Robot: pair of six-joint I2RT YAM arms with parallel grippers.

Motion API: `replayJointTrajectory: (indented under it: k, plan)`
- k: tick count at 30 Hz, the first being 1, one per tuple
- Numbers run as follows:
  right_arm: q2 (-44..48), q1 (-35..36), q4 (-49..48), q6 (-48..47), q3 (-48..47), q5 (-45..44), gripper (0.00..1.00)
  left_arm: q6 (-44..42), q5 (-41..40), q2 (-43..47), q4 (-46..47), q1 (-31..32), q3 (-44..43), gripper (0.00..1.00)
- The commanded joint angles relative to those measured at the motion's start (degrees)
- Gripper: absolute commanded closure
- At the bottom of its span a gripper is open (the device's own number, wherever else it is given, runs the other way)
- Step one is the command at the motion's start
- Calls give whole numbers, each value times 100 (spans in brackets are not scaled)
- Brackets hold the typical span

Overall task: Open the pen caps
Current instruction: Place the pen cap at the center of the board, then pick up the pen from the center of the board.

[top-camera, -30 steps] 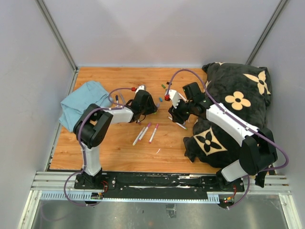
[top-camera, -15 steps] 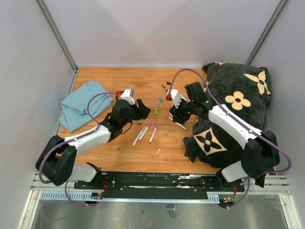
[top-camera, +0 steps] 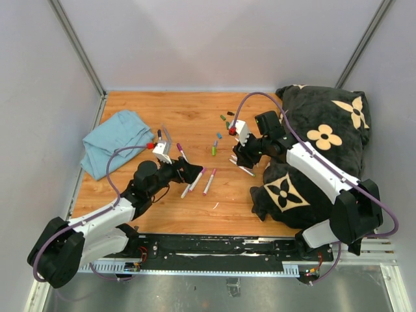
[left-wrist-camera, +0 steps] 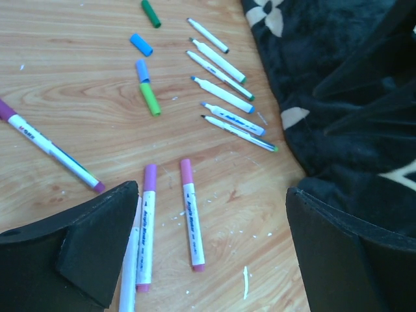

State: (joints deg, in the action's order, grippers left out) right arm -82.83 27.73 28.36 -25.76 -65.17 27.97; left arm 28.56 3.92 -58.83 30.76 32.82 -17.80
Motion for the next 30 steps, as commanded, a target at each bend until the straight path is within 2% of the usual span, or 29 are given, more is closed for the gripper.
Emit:
replayJointTrajectory:
  k: [1,18,24,30]
  plan:
    - [173,-79,99,-111,44,169,51,45,585,325,521,15,224,1]
    - [170,-109,144,-151,38,281,50,500,1458,492,553,25,570,4]
    - [145,-123,144,-149,31,286,50,524,1391,480,350,147,573,7]
    - [125,-126,144,-149,35,286,50,297,872,495,-119,620,386,7]
